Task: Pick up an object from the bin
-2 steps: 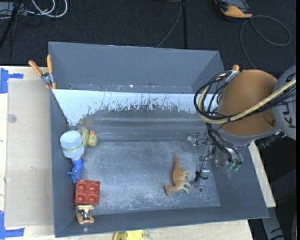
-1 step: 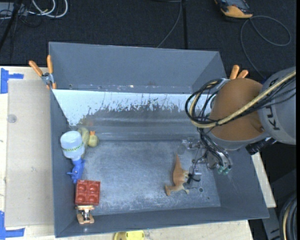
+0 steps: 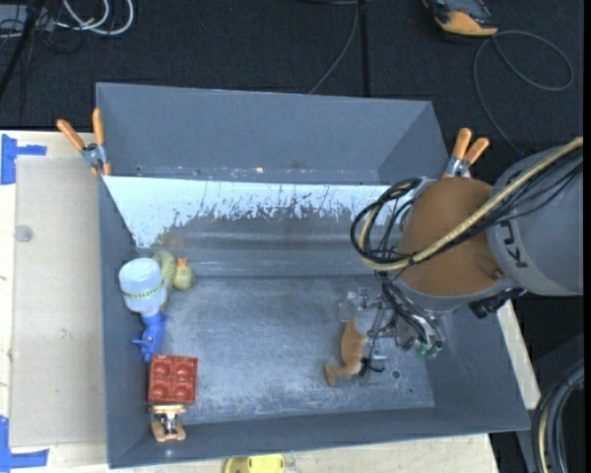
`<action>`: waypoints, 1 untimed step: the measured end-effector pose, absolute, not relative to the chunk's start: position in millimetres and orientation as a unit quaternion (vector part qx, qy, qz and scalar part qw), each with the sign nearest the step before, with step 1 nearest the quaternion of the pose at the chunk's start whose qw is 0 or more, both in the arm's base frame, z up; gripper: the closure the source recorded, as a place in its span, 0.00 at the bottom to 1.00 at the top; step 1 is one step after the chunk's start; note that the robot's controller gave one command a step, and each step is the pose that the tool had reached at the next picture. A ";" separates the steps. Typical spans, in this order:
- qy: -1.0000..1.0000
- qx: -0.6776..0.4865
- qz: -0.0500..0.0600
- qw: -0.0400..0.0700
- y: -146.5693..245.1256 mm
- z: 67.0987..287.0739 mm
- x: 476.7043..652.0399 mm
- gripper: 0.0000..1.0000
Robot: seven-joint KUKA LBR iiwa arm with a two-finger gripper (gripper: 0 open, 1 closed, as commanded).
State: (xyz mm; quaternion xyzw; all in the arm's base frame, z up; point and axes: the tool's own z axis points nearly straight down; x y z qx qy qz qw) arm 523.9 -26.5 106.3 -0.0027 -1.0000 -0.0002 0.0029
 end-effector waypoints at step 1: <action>-0.970 0.245 -0.001 0.000 -17.5 69.2 534.4 1.00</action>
Offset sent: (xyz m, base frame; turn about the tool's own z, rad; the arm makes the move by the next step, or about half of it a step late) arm 0.0000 0.0000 0.0000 0.0000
